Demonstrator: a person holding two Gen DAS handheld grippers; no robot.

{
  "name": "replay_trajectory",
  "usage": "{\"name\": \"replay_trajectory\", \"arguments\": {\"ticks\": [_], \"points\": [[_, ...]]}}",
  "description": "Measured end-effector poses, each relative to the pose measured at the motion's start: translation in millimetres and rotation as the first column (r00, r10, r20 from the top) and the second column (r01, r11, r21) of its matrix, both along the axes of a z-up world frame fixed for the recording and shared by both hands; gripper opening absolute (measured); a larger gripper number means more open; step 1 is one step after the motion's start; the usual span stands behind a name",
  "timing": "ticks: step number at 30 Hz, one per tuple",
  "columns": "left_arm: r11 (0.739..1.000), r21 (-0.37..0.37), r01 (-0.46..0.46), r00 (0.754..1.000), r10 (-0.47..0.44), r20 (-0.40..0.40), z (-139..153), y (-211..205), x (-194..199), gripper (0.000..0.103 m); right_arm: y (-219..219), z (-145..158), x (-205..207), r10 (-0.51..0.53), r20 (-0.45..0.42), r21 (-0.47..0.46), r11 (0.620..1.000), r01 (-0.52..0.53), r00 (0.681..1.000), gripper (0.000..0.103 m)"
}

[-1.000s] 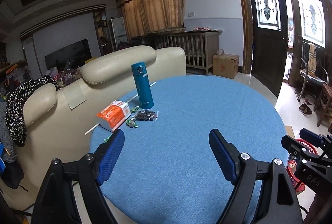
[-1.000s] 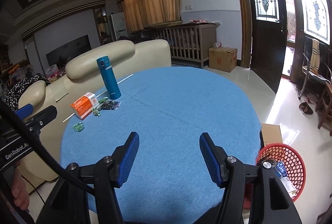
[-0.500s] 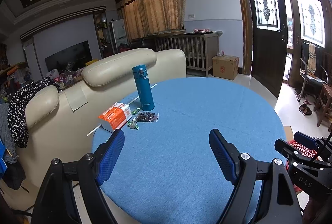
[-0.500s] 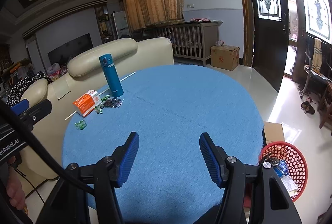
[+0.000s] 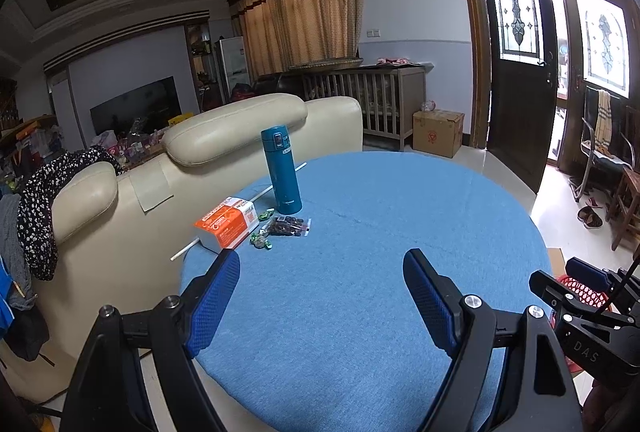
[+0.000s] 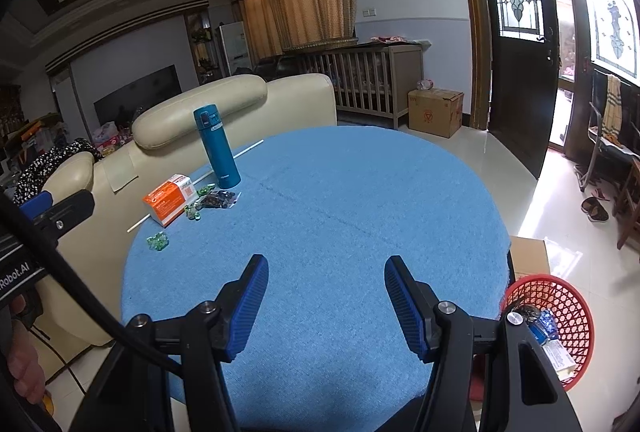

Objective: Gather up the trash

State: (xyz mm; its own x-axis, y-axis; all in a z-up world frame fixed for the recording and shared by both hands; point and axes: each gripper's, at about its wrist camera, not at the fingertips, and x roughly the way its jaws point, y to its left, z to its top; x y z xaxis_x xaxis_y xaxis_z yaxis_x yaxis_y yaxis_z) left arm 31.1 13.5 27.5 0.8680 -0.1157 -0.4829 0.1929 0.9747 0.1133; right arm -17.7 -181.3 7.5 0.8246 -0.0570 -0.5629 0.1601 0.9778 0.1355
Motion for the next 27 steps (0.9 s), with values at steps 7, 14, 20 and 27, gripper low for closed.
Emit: {"name": "replay_trajectory", "arguments": {"ticks": [7,14,20,27], "points": [[1.000,-0.001,-0.003,1.000,0.003,0.004,-0.2,1.9,-0.5,0.084,1.3,0.3,-2.3,0.001,0.008,-0.002,1.000,-0.001,1.000,0.064],[1.000,-0.004,0.002,1.000,-0.002,0.006,-0.7,2.6,-2.7,0.084,3.4,-0.2,-2.0,0.006,0.006,-0.003,1.000,-0.006,1.000,0.064],[1.000,-0.013,0.006,1.000,-0.006,0.002,-1.0,3.6,-4.4,0.084,1.3,-0.1,-2.7,0.004,0.005,0.001,1.000,-0.004,1.000,0.064],[1.000,-0.011,0.010,1.000,-0.010,0.003,-0.5,4.4,-6.3,0.084,1.5,2.3,-1.4,0.005,0.017,-0.013,1.000,-0.005,1.000,0.064]]}}
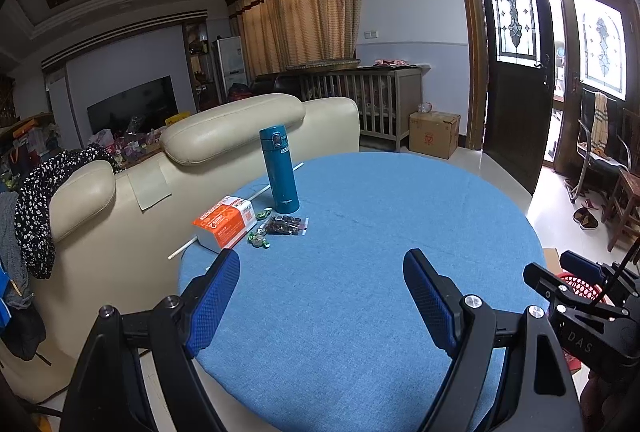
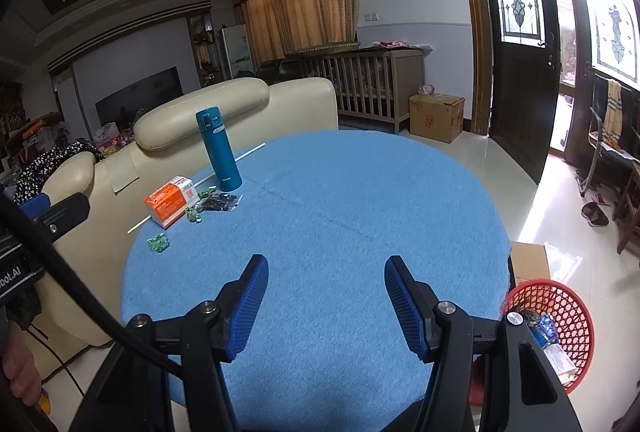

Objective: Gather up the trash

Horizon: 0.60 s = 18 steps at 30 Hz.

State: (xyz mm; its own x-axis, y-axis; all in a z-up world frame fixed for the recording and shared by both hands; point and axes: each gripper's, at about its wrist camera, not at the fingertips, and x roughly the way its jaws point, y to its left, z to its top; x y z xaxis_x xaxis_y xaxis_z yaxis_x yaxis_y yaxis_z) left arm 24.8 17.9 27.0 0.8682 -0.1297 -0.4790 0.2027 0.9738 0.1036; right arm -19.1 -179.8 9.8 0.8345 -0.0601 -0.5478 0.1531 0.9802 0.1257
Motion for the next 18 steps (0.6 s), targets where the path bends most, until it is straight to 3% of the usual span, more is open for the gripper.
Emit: {"name": "replay_trajectory", "arguments": {"ticks": [18], "points": [[0.999,0.006,0.033,0.999,-0.033,-0.043,-6.1,-10.0,11.0,0.085,-9.2,-9.1,12.2,-0.013,-0.023,0.021,1.000,0.014,1.000,0.064]]}}
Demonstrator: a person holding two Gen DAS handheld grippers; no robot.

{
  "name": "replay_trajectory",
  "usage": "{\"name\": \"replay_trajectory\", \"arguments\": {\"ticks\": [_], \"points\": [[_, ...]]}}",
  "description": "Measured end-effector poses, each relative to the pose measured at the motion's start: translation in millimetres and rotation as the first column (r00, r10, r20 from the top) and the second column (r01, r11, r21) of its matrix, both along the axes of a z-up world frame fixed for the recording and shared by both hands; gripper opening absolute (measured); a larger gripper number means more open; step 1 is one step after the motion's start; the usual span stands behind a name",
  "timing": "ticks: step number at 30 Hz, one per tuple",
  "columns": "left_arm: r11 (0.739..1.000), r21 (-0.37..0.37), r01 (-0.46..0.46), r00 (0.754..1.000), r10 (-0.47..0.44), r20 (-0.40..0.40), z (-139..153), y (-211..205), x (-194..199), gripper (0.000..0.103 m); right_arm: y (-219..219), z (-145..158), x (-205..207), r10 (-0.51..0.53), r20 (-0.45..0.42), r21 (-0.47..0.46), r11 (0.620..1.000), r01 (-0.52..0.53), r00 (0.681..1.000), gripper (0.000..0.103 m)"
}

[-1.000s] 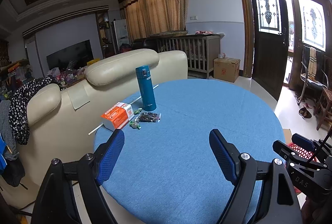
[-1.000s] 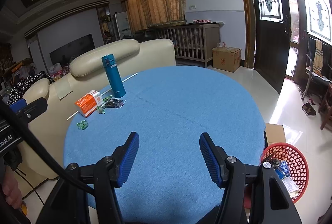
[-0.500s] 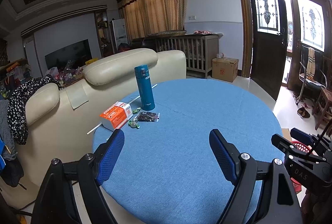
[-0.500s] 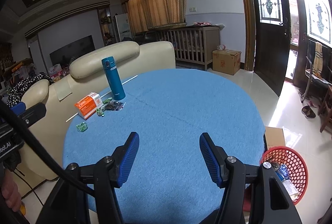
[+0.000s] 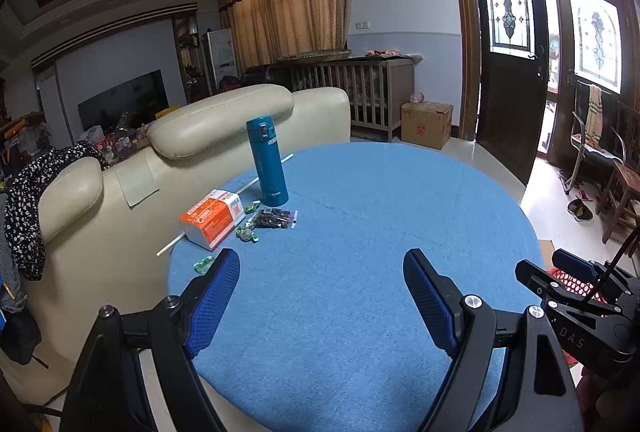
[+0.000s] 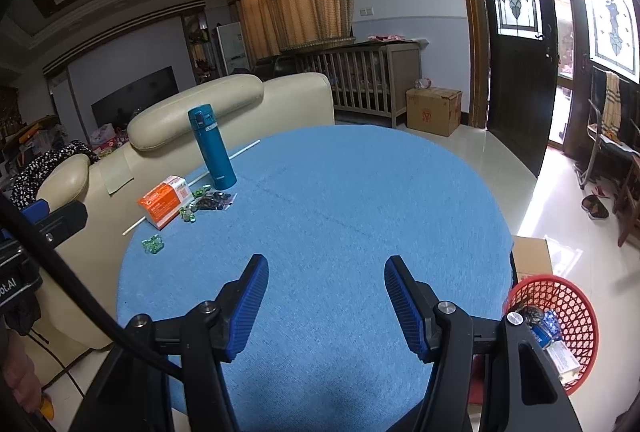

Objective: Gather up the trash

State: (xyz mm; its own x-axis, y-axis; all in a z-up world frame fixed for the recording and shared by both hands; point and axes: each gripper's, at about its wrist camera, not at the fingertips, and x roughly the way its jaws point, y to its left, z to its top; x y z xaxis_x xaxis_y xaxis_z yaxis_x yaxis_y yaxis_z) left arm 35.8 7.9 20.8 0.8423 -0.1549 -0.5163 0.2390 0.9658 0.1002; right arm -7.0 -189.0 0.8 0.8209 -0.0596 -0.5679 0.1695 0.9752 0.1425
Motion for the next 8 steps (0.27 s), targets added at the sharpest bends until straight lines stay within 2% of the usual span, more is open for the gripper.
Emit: {"name": "replay_trajectory", "arguments": {"ticks": [8], "points": [[1.000,-0.016,0.019,0.999,-0.019,-0.026,-8.8,-6.9,16.4,0.085,-7.5,-11.3,8.5,-0.007,-0.030,0.013,1.000,0.007,1.000,0.064]]}}
